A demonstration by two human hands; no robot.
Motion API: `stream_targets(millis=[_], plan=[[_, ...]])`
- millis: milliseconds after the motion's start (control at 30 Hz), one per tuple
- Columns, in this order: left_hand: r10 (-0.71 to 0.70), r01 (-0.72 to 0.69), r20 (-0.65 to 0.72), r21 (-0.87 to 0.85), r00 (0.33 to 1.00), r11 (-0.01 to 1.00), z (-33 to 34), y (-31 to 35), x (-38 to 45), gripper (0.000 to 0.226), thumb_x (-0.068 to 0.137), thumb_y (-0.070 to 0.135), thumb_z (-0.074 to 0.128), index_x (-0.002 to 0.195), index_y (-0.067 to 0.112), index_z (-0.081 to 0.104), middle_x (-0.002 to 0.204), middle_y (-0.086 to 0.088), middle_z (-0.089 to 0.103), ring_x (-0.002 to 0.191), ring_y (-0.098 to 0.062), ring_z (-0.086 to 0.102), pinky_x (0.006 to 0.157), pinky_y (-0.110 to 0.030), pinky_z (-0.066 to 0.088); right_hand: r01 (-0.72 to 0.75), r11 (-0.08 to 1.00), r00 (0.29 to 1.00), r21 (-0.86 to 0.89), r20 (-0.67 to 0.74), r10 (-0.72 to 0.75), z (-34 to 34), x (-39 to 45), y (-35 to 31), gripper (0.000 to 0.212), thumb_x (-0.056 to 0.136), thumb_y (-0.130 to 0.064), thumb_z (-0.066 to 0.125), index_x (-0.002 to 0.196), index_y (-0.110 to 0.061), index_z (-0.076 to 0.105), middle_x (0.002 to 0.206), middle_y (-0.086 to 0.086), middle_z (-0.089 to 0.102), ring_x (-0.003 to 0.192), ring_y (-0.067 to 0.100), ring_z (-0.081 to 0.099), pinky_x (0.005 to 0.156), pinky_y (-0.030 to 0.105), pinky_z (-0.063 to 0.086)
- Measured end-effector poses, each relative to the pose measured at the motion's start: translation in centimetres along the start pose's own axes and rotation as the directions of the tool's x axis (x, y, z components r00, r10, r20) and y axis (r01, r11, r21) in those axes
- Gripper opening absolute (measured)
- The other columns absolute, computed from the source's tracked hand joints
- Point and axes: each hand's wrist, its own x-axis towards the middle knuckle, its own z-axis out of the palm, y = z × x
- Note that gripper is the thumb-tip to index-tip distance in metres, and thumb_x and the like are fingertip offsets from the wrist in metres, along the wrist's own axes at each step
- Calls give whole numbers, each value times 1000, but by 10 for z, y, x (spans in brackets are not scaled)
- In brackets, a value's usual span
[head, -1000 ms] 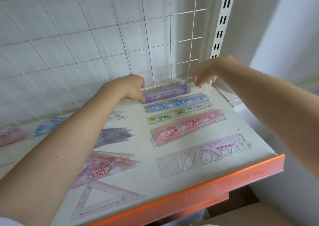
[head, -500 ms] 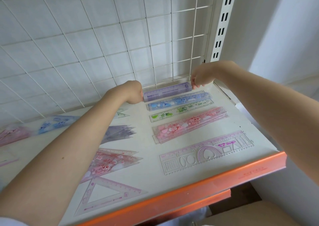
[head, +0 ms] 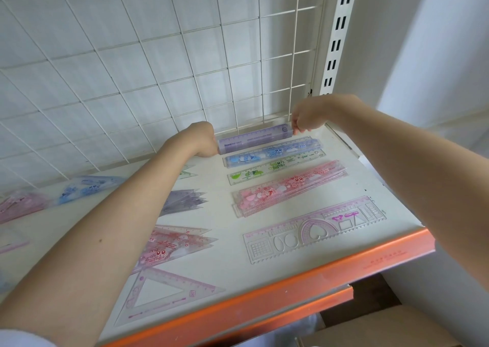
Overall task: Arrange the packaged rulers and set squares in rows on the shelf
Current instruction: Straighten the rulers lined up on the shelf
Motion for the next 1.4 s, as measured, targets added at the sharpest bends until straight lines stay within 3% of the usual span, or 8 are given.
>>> stream_targets(millis=[233, 333, 500, 667, 833, 1000, 1167, 1400], plan=[[-15, 15, -4, -11, 1000, 1000, 1, 3, -5, 24, 87, 11, 55, 106, 0, 64, 108, -16, 63, 91, -28, 58, 74, -30, 44, 2, 998, 1000, -59, 4, -2, -2, 4, -3, 18, 91, -3, 48, 91, -7, 66, 108, 9, 66, 96, 23, 59, 87, 34, 46], [-15, 15, 3, 2, 1000, 1000, 0, 3, -6, 24, 87, 12, 55, 106, 1, 64, 108, -15, 63, 96, -28, 60, 76, -30, 46, -12, 997, 1000, -74, 18, 14, -3, 2, -2, 23, 91, -7, 52, 109, -1, 66, 111, 11, 66, 103, 26, 60, 91, 35, 46], [-13, 12, 17, 48, 1000, 999, -2, 8, -12, 20, 87, 10, 53, 102, 0, 62, 95, -12, 58, 82, -25, 52, 65, -26, 40, -5, 999, 1000, -51, 22, 6, -3, 0, -5, 24, 92, -2, 48, 106, -3, 67, 109, 8, 66, 94, 21, 58, 90, 35, 47], [-25, 25, -4, 48, 1000, 999, -12, 7, -19, 12, 87, 8, 50, 75, 5, 53, 78, -7, 50, 70, -21, 47, 57, -25, 38, -24, 996, 999, -87, -25, 21, -4, 0, 2, 25, 91, -7, 50, 110, -3, 66, 109, 11, 67, 105, 28, 62, 91, 36, 48], [57, -56, -34, 19, 998, 998, -27, 12, -40, 16, 87, 17, 60, 98, 7, 67, 109, -10, 62, 94, -25, 57, 77, -29, 45, -44, 989, 998, -139, -56, 36, -17, -17, 8, 26, 86, -14, 59, 111, -11, 64, 97, 10, 68, 88, 28, 65, 77, 32, 51], [132, -135, 42, 80, 990, 988, -20, 28, -60, 29, 84, 30, 68, 108, 14, 62, 107, -4, 58, 94, -21, 53, 77, -27, 42, -16, 967, 997, -255, 68, 35, -15, -37, 9, 44, 82, -28, 70, 122, -20, 54, 89, 2, 60, 80, 16, 58, 70, 27, 47], [71, -98, 164, 162, 984, 982, -14, 31, -60, 29, 85, 32, 65, 104, 13, 58, 86, -7, 60, 77, -22, 52, 60, -24, 36, -40, 971, 998, -238, 47, 52, -4, -39, 17, 47, 81, -30, 71, 123, -21, 53, 110, 10, 62, 82, 17, 58, 71, 28, 43], [23, -45, 156, 134, 987, 990, -4, 29, -58, 25, 87, 32, 62, 103, 16, 52, 89, -8, 64, 76, -23, 58, 72, -26, 41, -43, 995, 997, -89, 61, 48, 4, -30, 22, 47, 81, -18, 70, 124, -17, 50, 100, 13, 60, 94, 26, 62, 79, 34, 54]])
